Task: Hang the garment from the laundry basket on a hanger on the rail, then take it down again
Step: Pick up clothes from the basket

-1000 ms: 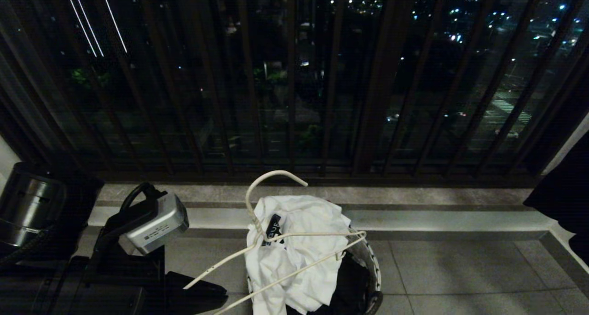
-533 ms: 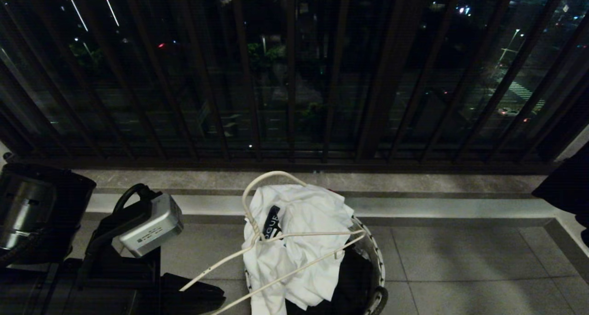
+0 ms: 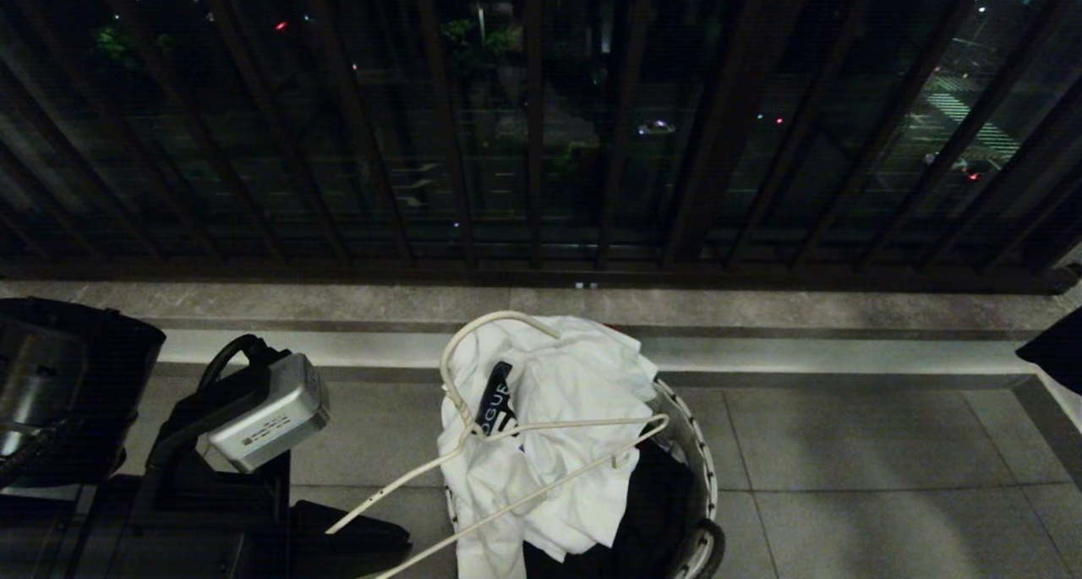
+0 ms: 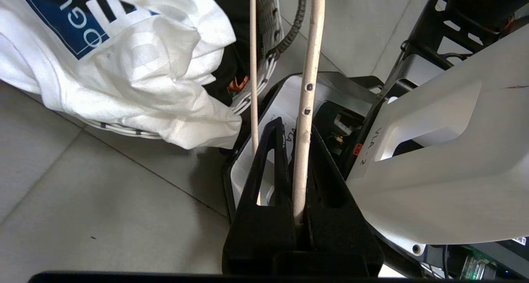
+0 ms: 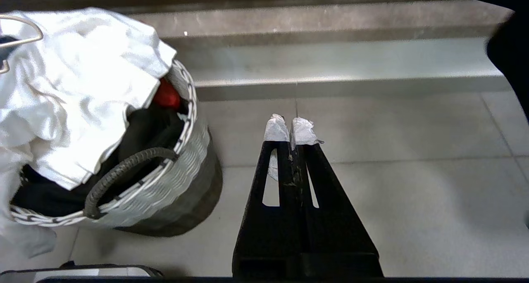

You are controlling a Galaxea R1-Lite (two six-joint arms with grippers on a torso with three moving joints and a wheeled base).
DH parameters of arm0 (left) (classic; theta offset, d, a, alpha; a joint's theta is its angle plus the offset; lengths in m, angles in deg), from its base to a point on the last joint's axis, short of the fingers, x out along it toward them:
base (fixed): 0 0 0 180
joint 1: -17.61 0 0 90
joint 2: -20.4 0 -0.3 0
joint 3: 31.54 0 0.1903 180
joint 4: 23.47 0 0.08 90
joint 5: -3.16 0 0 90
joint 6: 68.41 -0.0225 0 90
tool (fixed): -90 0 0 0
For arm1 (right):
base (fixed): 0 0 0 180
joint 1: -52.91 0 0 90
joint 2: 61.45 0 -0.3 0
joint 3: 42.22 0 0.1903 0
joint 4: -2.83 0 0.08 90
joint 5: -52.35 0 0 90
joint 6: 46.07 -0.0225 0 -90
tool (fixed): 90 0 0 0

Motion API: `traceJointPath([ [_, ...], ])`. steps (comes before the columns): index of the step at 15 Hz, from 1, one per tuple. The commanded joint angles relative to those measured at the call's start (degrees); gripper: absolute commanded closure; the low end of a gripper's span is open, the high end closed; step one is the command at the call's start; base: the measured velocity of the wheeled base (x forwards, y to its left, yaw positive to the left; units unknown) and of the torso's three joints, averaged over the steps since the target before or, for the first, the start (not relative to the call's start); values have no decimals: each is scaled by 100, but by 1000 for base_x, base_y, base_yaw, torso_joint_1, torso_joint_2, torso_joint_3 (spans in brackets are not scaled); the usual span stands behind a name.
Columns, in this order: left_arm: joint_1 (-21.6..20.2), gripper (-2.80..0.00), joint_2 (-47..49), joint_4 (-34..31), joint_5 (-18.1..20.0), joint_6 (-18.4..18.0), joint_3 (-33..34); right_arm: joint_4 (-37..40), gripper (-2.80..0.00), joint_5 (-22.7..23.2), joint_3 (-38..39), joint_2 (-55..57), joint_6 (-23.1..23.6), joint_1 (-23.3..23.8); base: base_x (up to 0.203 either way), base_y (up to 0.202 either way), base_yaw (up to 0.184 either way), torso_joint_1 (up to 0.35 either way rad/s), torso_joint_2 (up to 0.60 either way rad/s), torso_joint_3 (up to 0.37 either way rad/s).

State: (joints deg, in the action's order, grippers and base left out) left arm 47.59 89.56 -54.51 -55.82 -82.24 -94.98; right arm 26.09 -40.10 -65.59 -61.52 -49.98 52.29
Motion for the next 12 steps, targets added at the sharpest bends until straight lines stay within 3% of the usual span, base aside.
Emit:
traceJointPath([
  [1, -1, 0, 1, -5, 17, -6, -1, 2, 0, -1, 0, 7, -4, -8, 0, 0, 0, 1, 1, -198],
  [4, -1, 0, -2, 3, 20, 14, -1, 2, 0, 8, 0, 7, 11, 1, 0, 0, 0, 8, 0, -173],
  [9, -14, 0, -404, -1, 8, 71, -9, 11, 0, -1, -8, 7, 22, 0, 0, 0, 0, 2, 2, -19],
  [12, -300, 0, -1031, -2, -38, 437, -31, 75, 0, -46, -75, 7, 57, 1, 0, 0, 0, 0, 0, 0],
])
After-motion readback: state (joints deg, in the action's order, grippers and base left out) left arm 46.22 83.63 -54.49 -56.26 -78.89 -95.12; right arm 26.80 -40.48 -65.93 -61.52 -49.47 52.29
